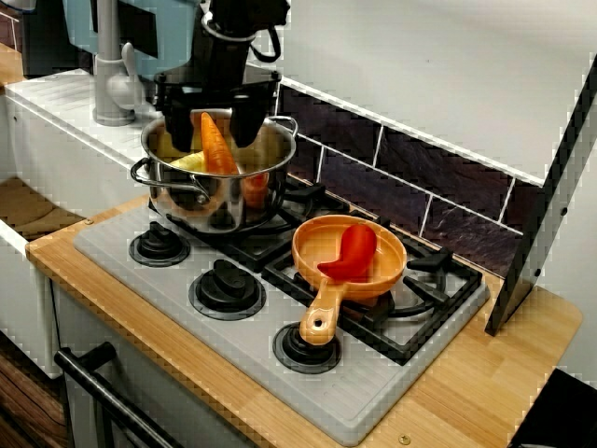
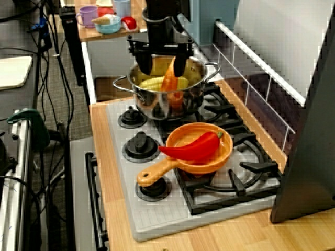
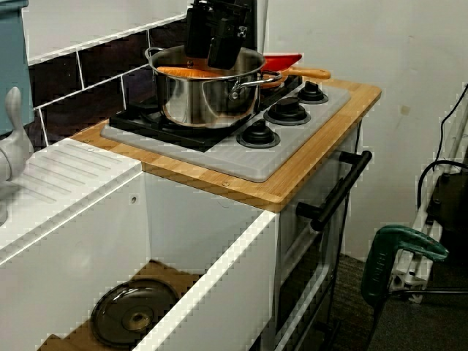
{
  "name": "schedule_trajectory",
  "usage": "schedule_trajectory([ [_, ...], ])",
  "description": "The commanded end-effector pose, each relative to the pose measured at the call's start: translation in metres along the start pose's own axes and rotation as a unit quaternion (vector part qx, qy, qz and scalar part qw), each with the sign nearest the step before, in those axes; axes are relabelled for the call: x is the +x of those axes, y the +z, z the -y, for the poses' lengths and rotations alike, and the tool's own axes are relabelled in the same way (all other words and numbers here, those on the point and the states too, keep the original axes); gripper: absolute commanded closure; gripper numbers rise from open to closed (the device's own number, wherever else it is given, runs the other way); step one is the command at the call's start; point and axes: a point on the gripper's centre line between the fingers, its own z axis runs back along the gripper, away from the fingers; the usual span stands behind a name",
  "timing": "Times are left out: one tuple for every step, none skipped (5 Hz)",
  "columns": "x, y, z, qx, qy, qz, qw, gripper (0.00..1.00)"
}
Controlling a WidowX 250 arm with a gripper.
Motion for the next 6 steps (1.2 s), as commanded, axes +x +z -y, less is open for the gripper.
schedule_trajectory([
  [0.017,0.004,0.008,-0.011,0.019,-0.002,0.9998,0.00],
  [0.019,0.000,0.011,-0.010,0.019,-0.001,0.9998,0.00],
  [0.017,-0.004,0.010,-0.010,0.014,0.001,0.9999,0.00],
  [0.017,-0.008,0.009,-0.006,0.008,0.006,0.9999,0.00],
  [0.016,-0.012,0.010,-0.002,-0.001,0.009,1.0000,0.00],
  [0.015,-0.018,0.008,0.006,-0.009,0.014,0.9998,0.00],
])
